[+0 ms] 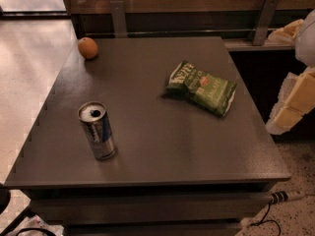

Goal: Move redbull can near orange

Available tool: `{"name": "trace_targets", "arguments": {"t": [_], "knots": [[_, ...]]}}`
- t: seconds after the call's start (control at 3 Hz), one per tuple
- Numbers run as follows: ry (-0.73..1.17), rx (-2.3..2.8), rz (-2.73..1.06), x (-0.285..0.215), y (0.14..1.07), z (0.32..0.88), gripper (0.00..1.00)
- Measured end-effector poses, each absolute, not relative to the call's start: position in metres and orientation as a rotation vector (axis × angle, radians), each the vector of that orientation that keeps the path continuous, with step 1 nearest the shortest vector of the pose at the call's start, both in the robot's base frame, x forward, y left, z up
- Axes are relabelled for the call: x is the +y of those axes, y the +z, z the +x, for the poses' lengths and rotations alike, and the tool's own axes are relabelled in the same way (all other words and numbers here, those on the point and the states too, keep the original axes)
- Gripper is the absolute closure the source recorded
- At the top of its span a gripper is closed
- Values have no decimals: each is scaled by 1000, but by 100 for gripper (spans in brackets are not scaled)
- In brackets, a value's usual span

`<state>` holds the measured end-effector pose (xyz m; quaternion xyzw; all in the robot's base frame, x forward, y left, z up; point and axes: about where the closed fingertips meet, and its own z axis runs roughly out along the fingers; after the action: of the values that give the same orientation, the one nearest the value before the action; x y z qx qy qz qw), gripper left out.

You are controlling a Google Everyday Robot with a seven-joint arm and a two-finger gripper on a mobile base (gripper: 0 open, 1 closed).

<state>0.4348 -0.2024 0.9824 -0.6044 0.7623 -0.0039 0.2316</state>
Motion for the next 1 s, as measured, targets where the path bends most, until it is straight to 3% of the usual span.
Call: {"name": "trace_targets", "arguments": {"t": [1.0], "knots": [[435, 1705, -1549, -71, 964, 423, 0]]}}
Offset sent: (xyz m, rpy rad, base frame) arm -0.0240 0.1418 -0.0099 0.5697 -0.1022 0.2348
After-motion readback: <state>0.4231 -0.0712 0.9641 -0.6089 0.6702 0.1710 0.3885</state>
